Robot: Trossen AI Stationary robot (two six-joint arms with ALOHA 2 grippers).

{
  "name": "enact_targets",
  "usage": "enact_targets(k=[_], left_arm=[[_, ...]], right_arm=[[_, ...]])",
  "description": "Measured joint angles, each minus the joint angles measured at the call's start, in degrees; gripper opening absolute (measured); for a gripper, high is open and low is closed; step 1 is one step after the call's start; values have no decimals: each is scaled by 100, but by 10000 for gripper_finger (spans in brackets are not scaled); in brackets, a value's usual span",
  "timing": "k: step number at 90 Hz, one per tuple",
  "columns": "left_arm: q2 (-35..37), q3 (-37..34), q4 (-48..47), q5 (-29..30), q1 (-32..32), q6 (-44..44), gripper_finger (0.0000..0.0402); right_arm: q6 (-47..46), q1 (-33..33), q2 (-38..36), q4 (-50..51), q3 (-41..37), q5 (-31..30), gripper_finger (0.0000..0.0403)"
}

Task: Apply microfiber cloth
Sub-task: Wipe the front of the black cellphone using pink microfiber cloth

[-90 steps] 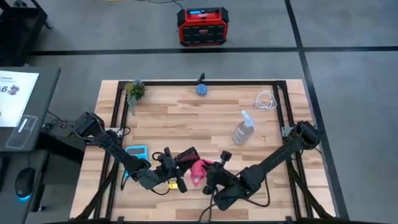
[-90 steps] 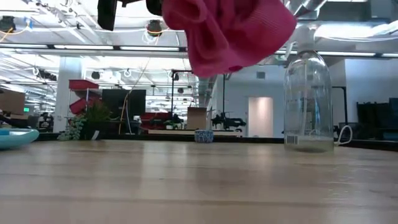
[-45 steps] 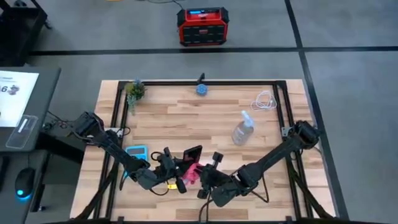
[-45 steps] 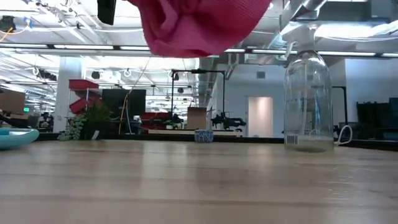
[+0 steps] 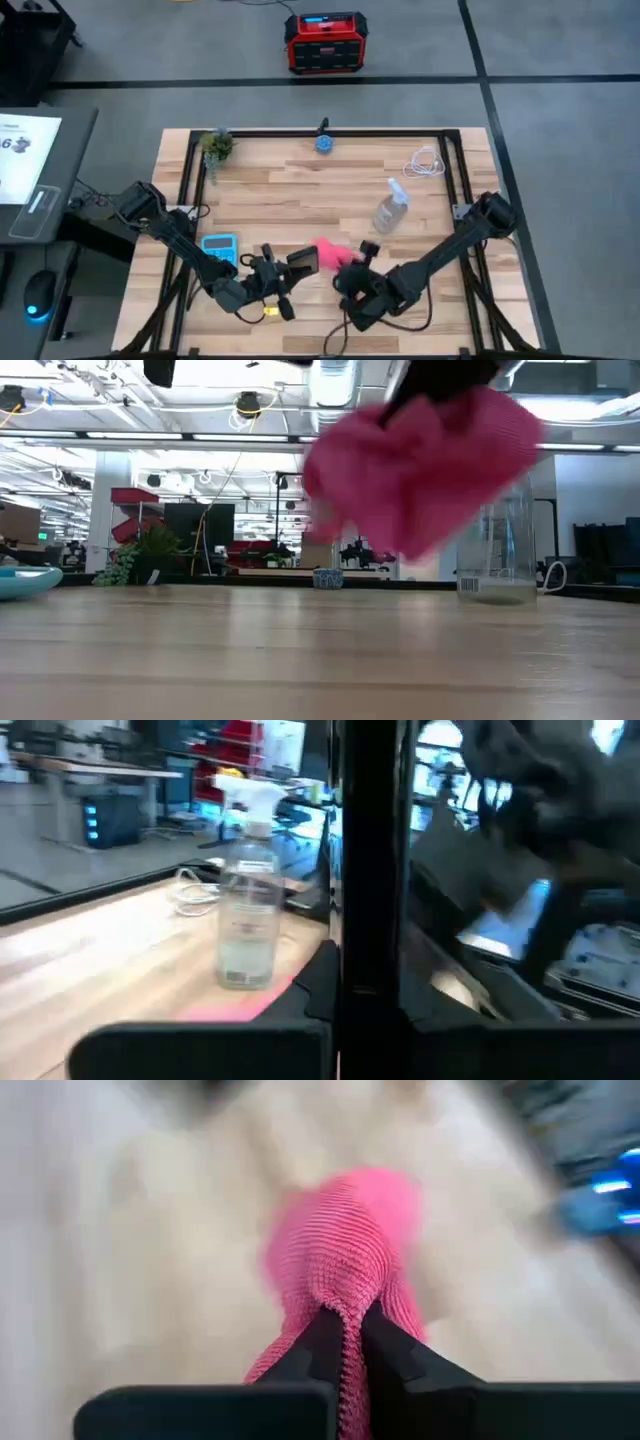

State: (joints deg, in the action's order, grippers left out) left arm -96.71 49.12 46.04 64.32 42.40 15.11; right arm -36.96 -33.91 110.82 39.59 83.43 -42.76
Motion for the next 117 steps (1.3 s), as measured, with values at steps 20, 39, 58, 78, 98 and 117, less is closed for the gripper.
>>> enact_targets(k=[20,39,58,78,98,117], left_arm=[[13,-11,0,46,76,125,5],[52,-12,-152,42,80,311,5],[52,-22,-213,-86,76,371,5],[52,-22,-351,-556,74,309,5],[52,-22,-526,-1092,34,142,5],[52,-22,-664,-1312,32,56,5]], right_arm=[[1460,154,686,-2514,-432,1160,4],[1846,385,901,-2920,-434,1593,53],[1958,353,130,-1516,-437,1812,152],[1868,-104,-972,-1091,-598,244,202],[2941,-109,-1608,-3595,-1426,120,208],[3592,247,-1507,-5903,-1859,874,207]])
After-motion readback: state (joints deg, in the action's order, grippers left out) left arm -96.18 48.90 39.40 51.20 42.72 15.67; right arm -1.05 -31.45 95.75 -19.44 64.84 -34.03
